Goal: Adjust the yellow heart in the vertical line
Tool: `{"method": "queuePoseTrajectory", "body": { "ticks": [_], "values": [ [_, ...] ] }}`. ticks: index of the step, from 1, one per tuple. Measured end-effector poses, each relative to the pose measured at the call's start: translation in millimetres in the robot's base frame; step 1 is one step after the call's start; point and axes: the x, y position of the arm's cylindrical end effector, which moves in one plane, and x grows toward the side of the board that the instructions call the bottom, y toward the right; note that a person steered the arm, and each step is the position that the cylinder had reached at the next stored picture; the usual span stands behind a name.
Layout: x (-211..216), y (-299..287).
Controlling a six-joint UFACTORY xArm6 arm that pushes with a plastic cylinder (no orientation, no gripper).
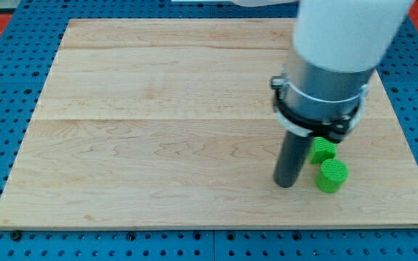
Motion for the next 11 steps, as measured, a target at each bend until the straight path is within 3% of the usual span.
{"method": "queuePoseTrajectory", "body": {
  "ticks": [2,3,6,11],
  "values": [
    [-22.6,-47.1],
    [-65.5,-34.9],
    [-87.7,70.2],
    [-106.4,65.7]
  ]
}}
